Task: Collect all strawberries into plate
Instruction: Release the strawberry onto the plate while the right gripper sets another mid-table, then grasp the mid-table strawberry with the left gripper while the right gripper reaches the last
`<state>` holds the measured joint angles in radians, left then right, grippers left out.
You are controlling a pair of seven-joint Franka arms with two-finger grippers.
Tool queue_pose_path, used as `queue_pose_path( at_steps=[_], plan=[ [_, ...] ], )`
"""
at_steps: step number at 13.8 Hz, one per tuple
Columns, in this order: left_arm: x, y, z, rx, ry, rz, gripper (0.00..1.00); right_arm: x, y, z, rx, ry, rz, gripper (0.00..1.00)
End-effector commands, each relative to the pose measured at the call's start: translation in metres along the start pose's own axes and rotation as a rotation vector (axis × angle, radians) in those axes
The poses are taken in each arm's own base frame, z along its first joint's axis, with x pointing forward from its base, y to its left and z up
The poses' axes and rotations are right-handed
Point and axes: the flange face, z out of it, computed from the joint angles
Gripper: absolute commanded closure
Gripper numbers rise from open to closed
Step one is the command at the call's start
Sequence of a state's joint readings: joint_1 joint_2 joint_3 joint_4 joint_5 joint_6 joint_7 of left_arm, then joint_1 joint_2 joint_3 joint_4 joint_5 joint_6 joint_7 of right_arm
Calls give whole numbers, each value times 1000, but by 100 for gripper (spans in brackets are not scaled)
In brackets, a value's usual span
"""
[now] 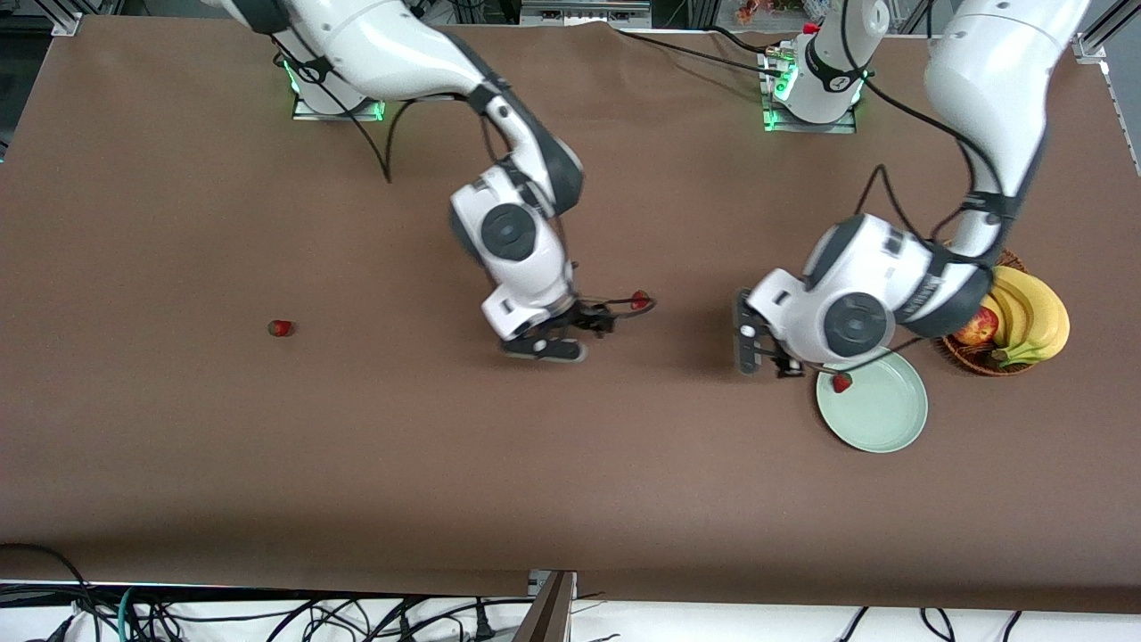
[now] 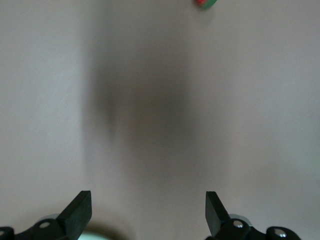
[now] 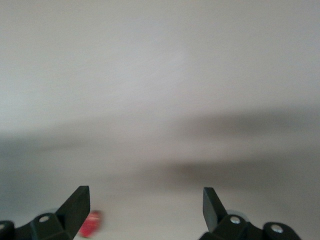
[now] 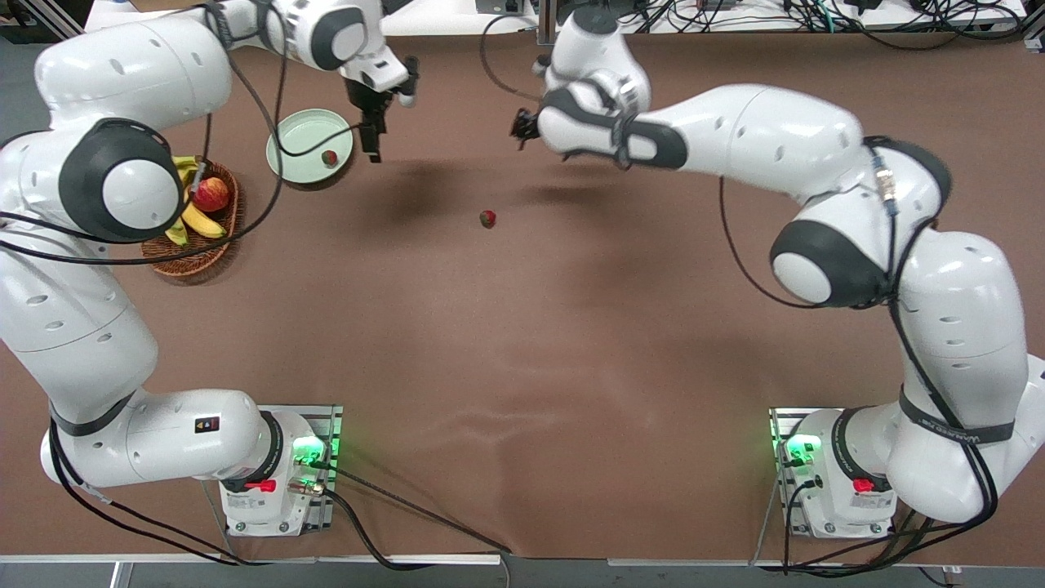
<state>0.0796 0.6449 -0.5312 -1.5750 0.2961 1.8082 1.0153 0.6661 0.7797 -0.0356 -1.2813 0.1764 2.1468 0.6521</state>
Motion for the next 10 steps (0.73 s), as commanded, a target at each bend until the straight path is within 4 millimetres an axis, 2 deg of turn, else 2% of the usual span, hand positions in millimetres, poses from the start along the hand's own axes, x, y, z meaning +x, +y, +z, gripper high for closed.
queue_pose_path(
  at_steps=[1,3,5,6,10],
  plan=[
    [57,11,30,3,-13,-18,0,40,82,-29,-116,-84,-122,0],
    [110,32,45,28,-6,-53,0,67,148,-39,-212,-152,-179,0],
    [165,63,61,72,-46,-119,0,84,198,-47,-259,-208,-251,0],
    [179,71,70,103,-79,-140,0,90,223,-46,-278,-224,-271,0],
    [196,73,94,121,-67,-141,2,106,312,-34,-286,-284,-233,0]
  ],
)
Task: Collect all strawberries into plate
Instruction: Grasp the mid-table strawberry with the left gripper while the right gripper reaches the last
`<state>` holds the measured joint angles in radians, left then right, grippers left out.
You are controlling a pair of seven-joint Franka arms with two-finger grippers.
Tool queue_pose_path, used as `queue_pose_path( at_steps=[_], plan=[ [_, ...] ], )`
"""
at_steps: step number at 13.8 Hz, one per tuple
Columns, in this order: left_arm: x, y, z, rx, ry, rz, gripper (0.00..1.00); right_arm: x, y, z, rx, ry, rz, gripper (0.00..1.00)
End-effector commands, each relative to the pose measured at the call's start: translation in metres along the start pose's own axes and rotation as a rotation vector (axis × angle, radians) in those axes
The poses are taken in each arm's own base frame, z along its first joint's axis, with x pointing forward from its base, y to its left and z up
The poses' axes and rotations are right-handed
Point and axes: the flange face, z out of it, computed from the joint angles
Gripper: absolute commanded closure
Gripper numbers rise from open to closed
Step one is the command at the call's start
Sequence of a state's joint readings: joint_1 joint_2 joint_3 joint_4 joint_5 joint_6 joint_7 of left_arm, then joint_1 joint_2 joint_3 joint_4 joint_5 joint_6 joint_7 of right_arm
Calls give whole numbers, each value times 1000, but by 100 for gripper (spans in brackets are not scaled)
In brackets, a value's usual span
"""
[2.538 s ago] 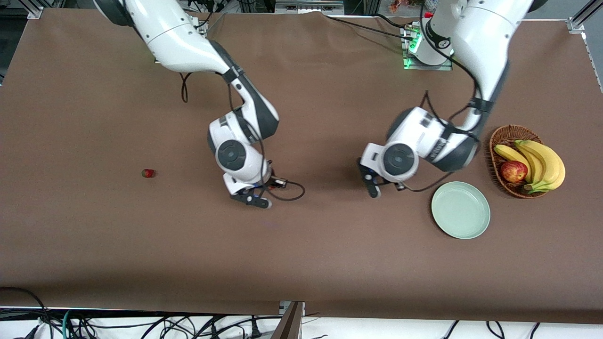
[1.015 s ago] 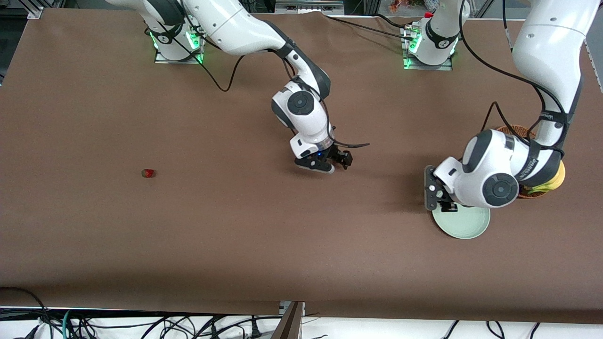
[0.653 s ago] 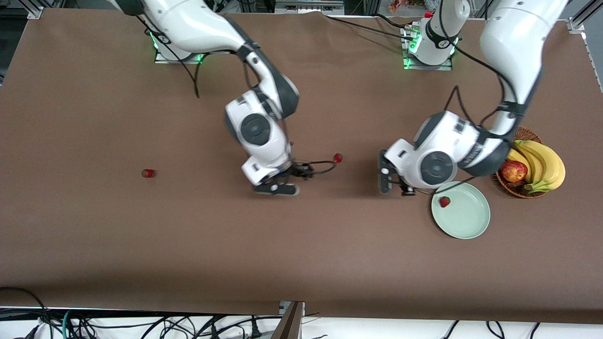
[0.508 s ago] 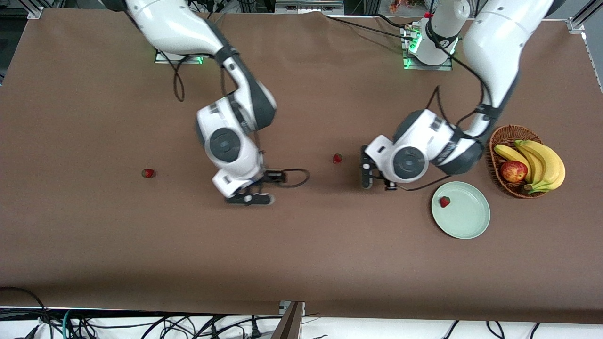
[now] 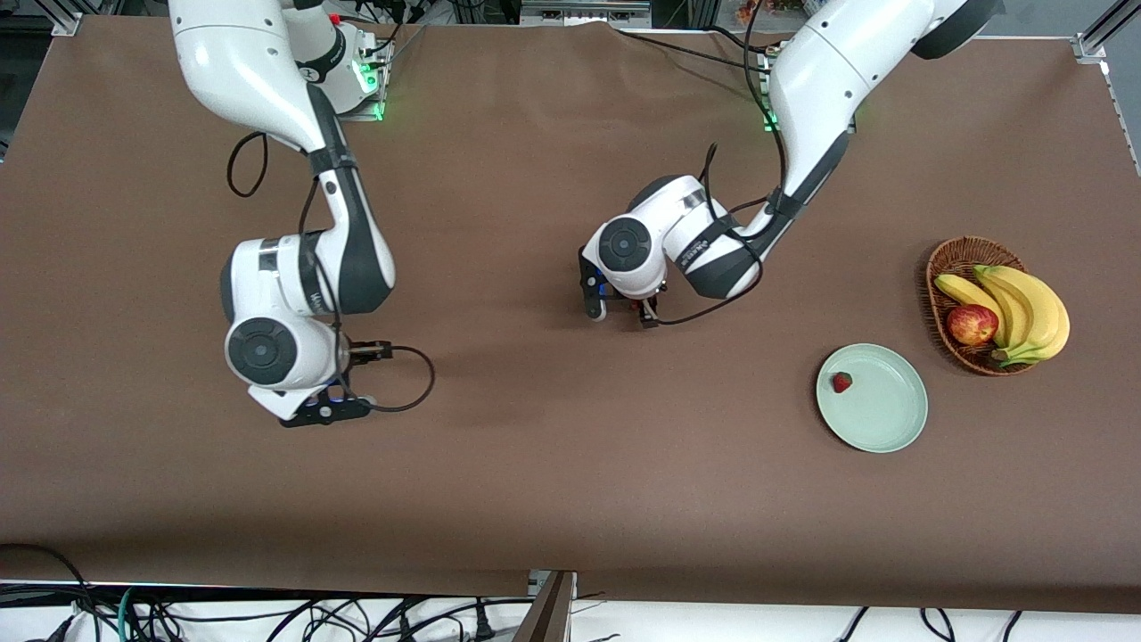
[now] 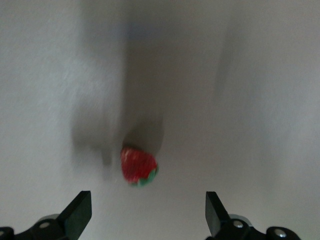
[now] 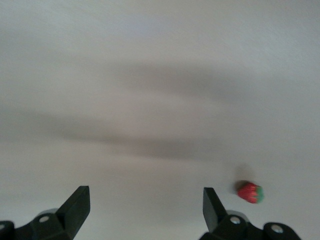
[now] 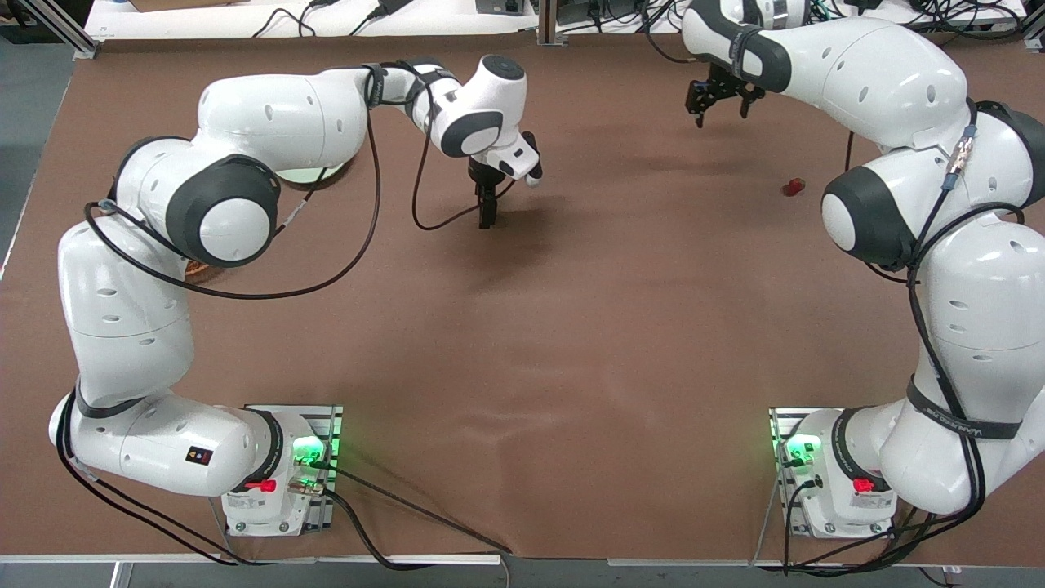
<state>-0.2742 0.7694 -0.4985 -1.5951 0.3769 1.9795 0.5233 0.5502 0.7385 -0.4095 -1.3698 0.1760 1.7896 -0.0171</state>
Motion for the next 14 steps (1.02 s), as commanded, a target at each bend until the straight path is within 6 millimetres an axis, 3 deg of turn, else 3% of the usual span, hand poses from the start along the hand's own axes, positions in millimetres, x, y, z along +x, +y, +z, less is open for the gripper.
queue_pose_path(
  at_steps=[1,2,4,6,7,11,12,13,14],
  plan=[
    [-1,-12,13,44,-1,4,5,-7,52,22,29,-50,3,0],
    [-1,-12,17,45,-7,9,9,-9,73,33,45,-69,18,0],
    [-1,-13,23,59,-21,23,28,-14,103,49,66,-96,61,0],
    [-1,-13,23,59,-21,22,64,-20,111,67,69,-118,76,0],
    [0,-13,26,56,-22,23,74,-23,115,76,70,-117,85,0],
    [8,-11,32,58,2,2,67,-45,132,108,79,-82,111,0],
    [8,-11,32,59,2,-3,59,-49,133,115,80,-82,104,0],
    [8,-11,31,60,5,-5,41,-51,137,117,82,-82,109,0],
    [8,-12,30,61,6,-4,37,-53,139,120,84,-89,114,0]
  ],
)
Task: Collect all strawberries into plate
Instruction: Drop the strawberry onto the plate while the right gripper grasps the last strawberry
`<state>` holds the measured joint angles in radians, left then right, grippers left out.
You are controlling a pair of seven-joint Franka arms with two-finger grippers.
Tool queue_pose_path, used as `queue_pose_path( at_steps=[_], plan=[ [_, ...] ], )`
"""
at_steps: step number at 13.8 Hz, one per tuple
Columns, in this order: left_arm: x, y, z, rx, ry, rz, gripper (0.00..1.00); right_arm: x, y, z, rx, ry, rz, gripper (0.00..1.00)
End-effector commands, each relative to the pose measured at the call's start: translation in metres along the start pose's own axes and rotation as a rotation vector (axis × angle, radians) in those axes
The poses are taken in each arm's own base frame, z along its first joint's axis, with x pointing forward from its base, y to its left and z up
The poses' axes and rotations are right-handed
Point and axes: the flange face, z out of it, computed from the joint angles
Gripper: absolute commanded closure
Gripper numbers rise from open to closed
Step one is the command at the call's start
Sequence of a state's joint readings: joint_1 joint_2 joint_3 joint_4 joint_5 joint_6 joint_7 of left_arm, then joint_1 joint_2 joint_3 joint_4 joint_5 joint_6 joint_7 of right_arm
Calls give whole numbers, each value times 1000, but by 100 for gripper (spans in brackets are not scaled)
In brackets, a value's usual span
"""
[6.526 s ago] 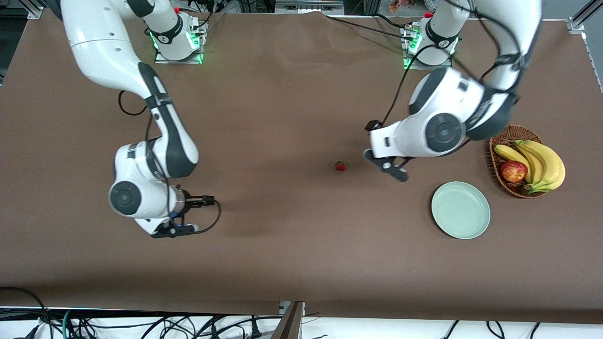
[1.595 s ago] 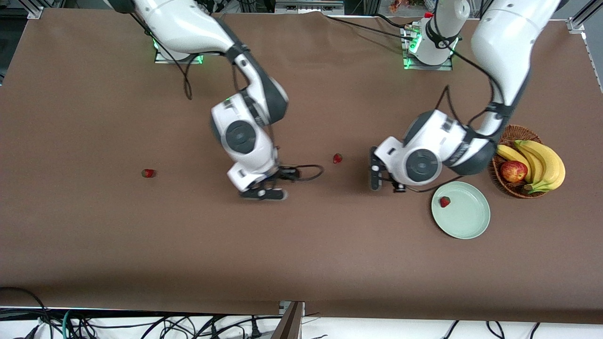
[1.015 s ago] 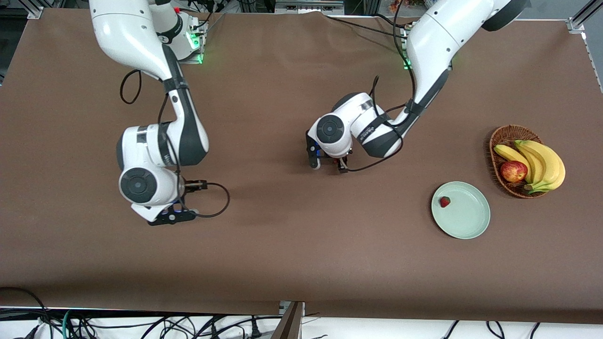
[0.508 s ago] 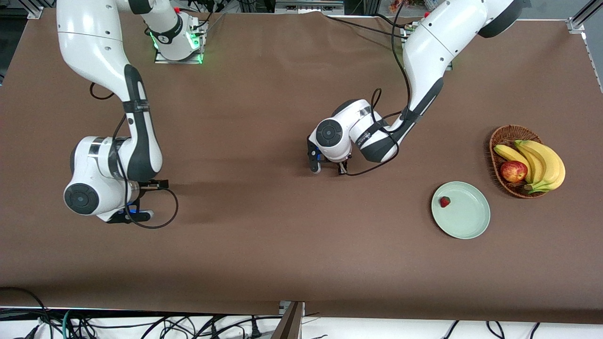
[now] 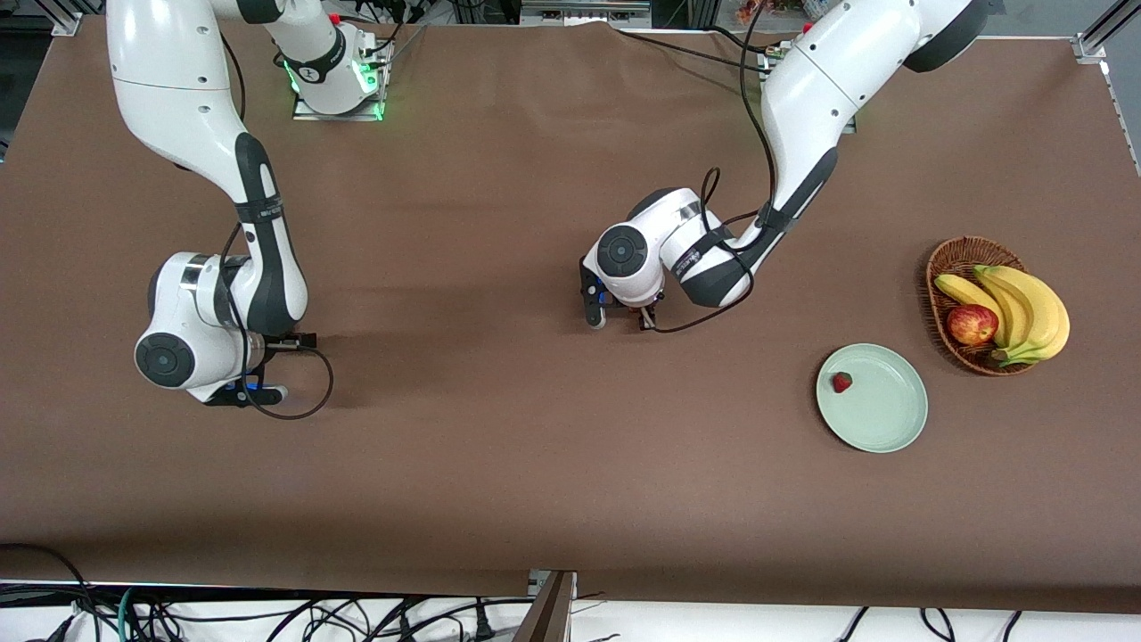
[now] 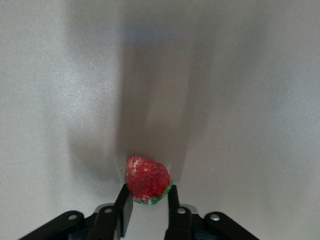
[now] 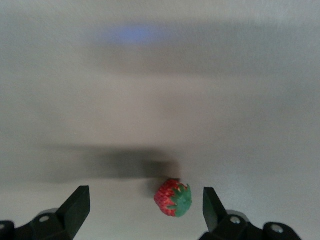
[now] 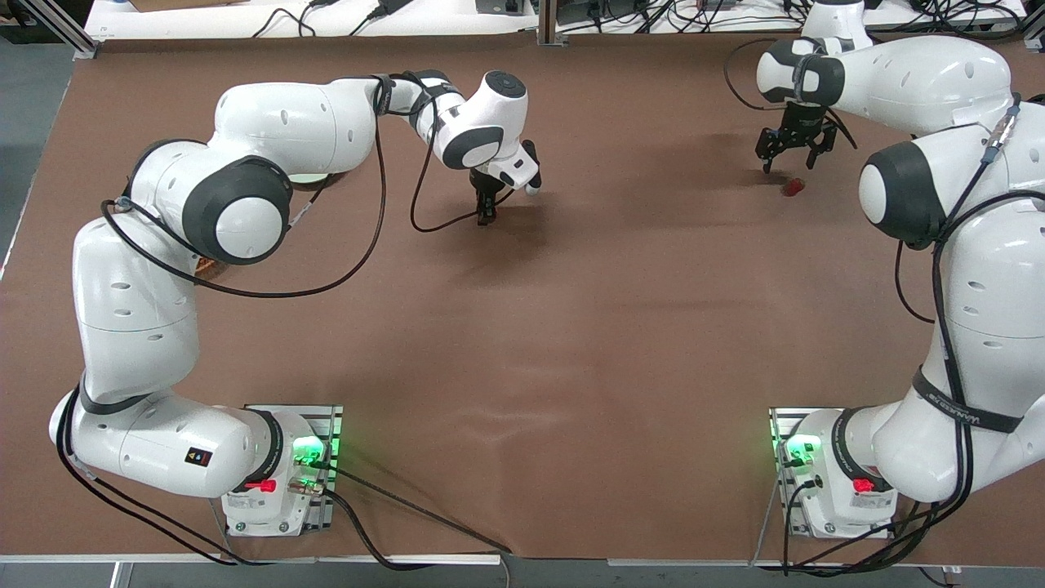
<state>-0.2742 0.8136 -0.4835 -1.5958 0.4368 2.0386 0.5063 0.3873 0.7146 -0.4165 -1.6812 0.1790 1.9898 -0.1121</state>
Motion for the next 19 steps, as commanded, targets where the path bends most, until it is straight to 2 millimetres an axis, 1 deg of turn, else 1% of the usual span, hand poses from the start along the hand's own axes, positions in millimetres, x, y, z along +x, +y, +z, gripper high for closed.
queue_pose_path(
  at_steps=[1,4,5,7,9,10,11,13,14,15,16,17,18,19],
  plan=[
    [8,0,3,26,11,-9,36,-18,10,0,38,4,-6,0],
    [10,-1,3,32,30,-21,43,-22,14,8,42,-10,-9,0],
    [11,-1,6,29,30,-20,46,-22,17,11,44,-12,-13,0],
    [12,-1,9,27,33,-19,65,-23,36,15,70,-7,-21,0],
    [14,-1,9,34,50,-18,79,-23,43,20,116,0,-36,0],
    [14,-1,11,31,48,-18,88,-23,44,21,120,0,-36,0],
    [13,-2,11,29,49,-20,92,-23,44,21,120,0,-36,0],
    [9,-6,4,29,52,-33,93,-21,44,23,118,9,-35,1],
    [2,-10,-4,30,44,-39,93,-21,44,24,117,7,-35,2],
    [-13,-19,-14,16,14,-55,93,-20,43,25,114,16,-36,8],
    [-31,-28,-21,-20,-6,-83,93,-21,41,27,114,14,-39,10],
    [-47,-44,-37,-52,17,-107,93,-20,40,28,113,15,-40,17],
    [-64,-59,-55,-80,29,-91,93,-20,39,28,113,16,-41,26],
    [-91,-77,-66,-113,15,-66,93,-20,39,28,113,14,-41,37]
  ],
)
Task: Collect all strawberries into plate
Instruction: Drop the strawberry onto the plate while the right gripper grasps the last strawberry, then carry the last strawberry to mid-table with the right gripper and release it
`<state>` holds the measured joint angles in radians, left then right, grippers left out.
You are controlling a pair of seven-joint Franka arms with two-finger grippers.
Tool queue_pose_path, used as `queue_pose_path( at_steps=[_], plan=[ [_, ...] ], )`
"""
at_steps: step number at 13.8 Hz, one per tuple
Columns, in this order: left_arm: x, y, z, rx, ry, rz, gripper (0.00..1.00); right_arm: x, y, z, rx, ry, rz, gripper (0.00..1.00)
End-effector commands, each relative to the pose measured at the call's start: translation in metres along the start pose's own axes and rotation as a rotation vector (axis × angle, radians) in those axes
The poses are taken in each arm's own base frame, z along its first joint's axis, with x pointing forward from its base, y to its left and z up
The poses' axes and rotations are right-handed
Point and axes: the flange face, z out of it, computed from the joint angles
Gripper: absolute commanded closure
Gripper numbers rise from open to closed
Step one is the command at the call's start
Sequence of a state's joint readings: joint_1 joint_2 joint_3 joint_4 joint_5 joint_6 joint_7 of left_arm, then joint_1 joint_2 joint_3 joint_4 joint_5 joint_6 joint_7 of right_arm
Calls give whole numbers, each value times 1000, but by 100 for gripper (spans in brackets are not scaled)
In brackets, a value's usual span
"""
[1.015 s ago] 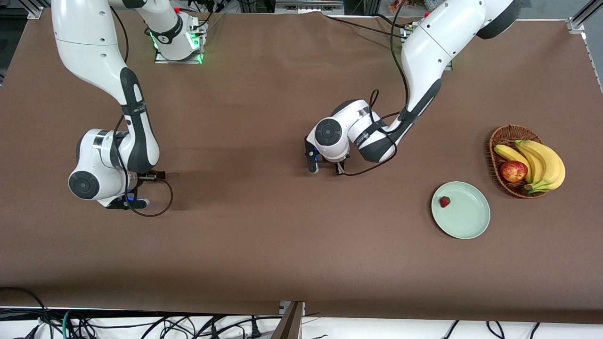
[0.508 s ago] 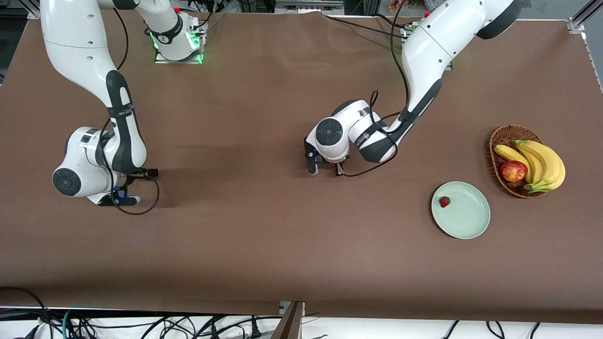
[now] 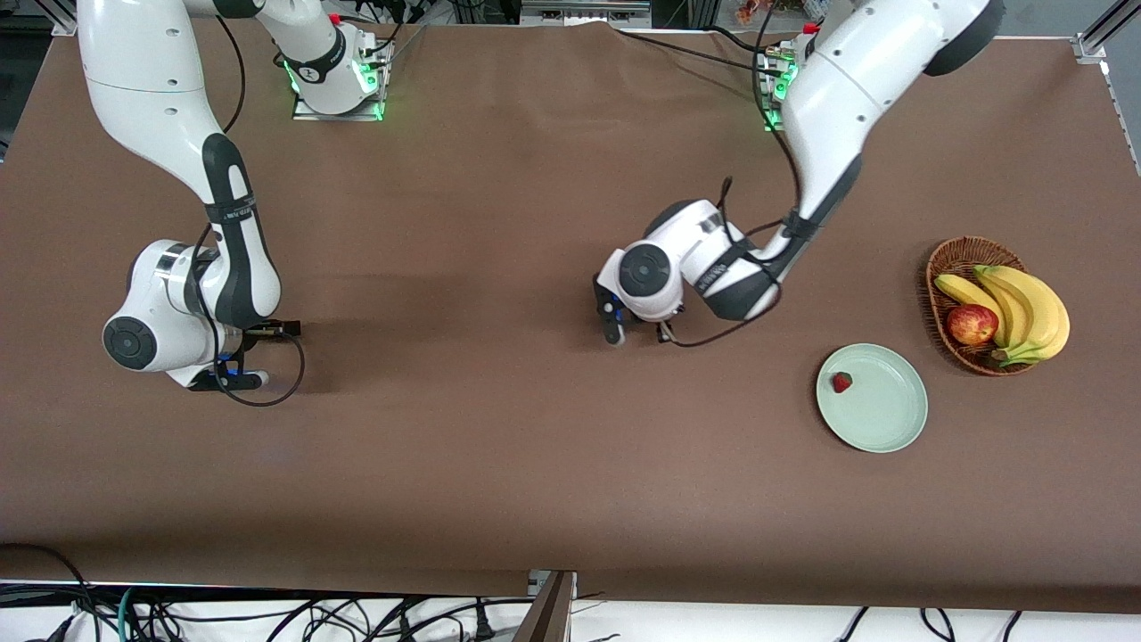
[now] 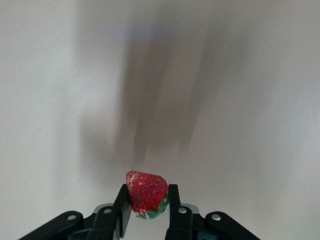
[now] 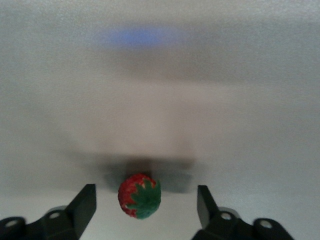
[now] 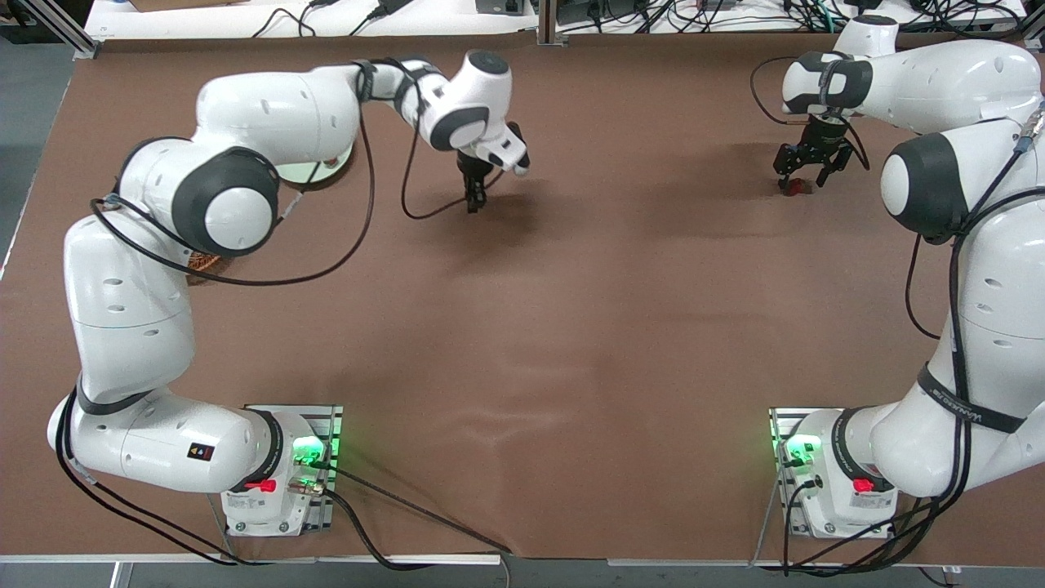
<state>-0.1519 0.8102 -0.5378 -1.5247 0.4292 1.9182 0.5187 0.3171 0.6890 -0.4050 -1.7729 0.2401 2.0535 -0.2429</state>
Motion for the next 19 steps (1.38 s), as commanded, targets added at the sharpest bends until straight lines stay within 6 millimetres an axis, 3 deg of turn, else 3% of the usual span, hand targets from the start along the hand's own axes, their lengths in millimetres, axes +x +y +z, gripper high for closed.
queue_pose_path(
  at_steps=[1,4,7,9,11,14,15,16,17,19],
  plan=[
    [-63,-49,-45,-86,11,55,93,-6,-2,-1,27,16,-9,47],
    [-133,-94,-57,-153,-5,141,93,-6,-6,-1,29,8,-14,72],
    [-207,-134,-46,-197,29,182,93,1,-15,-16,25,37,-17,76],
    [-241,-151,-38,-198,38,225,93,10,-45,-36,30,77,-17,76],
    [-265,-163,-36,-179,12,231,92,13,-96,-53,45,93,38,76],
    [-302,-179,-29,-157,-6,246,91,9,-200,-67,108,122,194,75],
    [-313,-186,-23,-135,13,269,76,2,-264,-65,151,121,280,75],
    [-313,-187,-23,-132,14,282,46,-5,-305,-63,169,118,329,75],
    [-313,-187,-23,-132,14,285,0,-12,-343,-62,178,121,368,75],
    [-309,-185,-30,-124,13,286,0,-21,-412,-68,226,187,464,75]
  ],
)
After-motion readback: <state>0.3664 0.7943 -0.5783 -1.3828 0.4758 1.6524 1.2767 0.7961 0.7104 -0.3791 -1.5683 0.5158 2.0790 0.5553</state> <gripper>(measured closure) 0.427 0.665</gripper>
